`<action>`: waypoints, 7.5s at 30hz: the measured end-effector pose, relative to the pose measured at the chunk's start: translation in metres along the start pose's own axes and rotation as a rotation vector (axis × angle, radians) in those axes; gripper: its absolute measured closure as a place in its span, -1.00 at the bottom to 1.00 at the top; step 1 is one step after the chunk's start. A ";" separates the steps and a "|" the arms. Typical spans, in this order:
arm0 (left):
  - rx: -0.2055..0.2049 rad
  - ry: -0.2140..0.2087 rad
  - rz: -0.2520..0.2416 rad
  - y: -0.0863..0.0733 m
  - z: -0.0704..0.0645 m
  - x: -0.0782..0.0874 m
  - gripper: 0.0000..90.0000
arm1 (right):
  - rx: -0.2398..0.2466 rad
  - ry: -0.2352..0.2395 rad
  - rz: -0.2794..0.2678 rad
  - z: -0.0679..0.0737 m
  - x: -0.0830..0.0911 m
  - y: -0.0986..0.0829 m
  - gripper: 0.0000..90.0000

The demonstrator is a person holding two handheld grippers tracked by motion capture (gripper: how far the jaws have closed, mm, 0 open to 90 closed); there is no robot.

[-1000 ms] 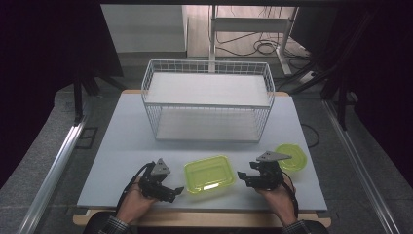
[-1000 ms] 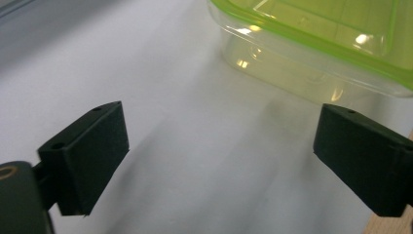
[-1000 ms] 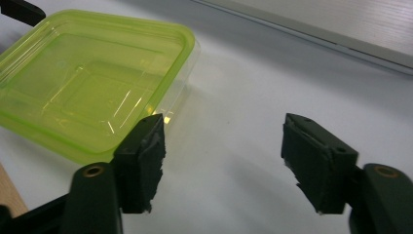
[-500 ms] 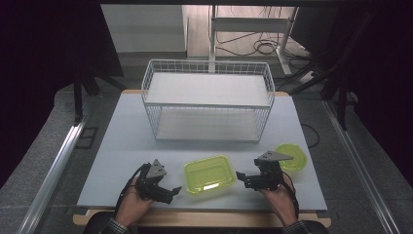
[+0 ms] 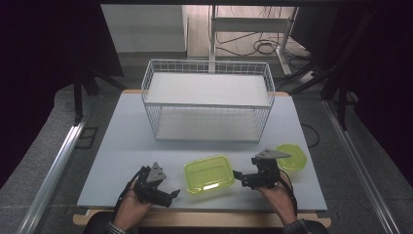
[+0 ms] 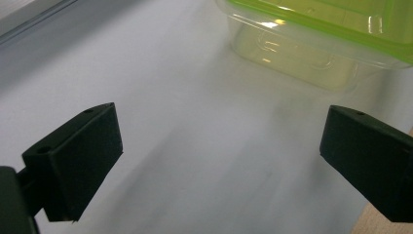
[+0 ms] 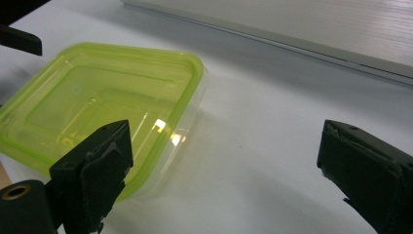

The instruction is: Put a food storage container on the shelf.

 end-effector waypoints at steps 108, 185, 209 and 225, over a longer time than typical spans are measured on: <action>-0.001 0.026 0.024 -0.003 0.005 -0.002 -0.96 | -0.446 0.439 -0.113 -0.014 0.033 0.141 0.77; 0.018 0.017 0.005 -0.003 0.007 -0.001 -0.96 | -0.350 -0.006 -0.231 -0.037 -0.004 0.258 0.65; 0.021 0.008 -0.031 -0.001 0.008 0.001 -0.96 | -0.197 -0.010 -0.215 -0.042 0.007 0.251 -0.45; 0.034 -0.013 -0.048 -0.001 0.008 0.002 -0.96 | -0.059 0.028 -0.186 -0.025 0.018 0.230 -0.75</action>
Point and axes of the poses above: each handheld gripper's, and its own axes: x roughly backward along the jaws, y roughly out of its top, z roughly to its left, the point moved 4 cm from there along -x, roughly forward along the jaws, and after that the axes turned 3 degrees about y, right-handed, at the moved point
